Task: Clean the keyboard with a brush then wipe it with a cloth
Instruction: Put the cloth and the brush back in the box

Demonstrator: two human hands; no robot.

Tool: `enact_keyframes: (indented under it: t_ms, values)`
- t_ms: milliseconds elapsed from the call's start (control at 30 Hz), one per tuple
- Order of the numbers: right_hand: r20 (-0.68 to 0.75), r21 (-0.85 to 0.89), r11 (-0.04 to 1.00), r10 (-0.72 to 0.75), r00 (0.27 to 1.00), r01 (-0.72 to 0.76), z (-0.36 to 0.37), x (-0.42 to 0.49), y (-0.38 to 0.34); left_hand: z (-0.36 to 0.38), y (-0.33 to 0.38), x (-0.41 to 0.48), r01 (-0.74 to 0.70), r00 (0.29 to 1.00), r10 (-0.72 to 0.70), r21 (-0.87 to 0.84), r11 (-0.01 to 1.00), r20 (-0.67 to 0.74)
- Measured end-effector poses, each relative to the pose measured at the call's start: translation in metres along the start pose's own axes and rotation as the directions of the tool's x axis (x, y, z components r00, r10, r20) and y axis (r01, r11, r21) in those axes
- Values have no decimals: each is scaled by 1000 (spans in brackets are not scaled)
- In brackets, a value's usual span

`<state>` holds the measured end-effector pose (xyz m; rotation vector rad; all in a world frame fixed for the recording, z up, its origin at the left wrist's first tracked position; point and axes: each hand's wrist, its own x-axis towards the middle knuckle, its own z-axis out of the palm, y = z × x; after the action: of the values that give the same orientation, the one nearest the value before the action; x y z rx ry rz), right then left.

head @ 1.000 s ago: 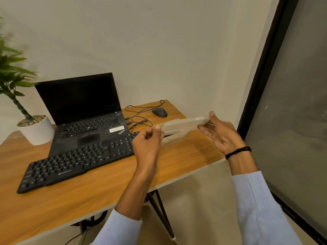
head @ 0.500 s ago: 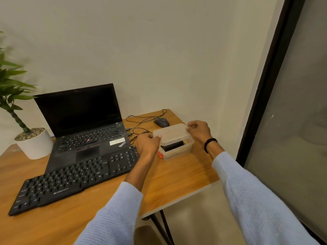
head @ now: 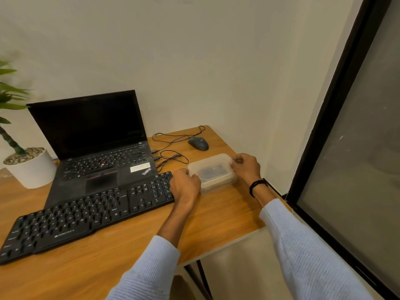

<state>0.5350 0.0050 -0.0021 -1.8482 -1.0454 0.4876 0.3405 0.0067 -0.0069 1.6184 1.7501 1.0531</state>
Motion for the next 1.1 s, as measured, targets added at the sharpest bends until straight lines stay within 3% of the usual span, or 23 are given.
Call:
enact_keyframes:
  t_ms: [100,233,467,567,633,767,1100]
  values:
    - [10,120,985,124,992,-124,0,3,4,-1,-3,4,67,997,-66,-28,997,30]
    - [128,271,911,287,949,-312,-2,8,13,-6,-10,12,199,976,-188,-96,975,112]
    - [237,129,916,344,908,-381,-16,0,3,-3,-8,6,280,948,-256,-109,954,190]
    - [203,247,904,303,931,-348,-15,1,7,-2,-1,1,294,944,-268,-123,948,190]
    - [107,295,923,224,969,-246,-11,0,12,-1,0,0,305,941,-276,-137,943,196]
    - [36,248,964,86,996,-92,-3,-9,17,3,-1,-2,304,944,-276,-154,940,178]
    - [-40,54,994,-94,995,96,-3,-16,11,15,-10,2,324,943,-300,-199,925,145]
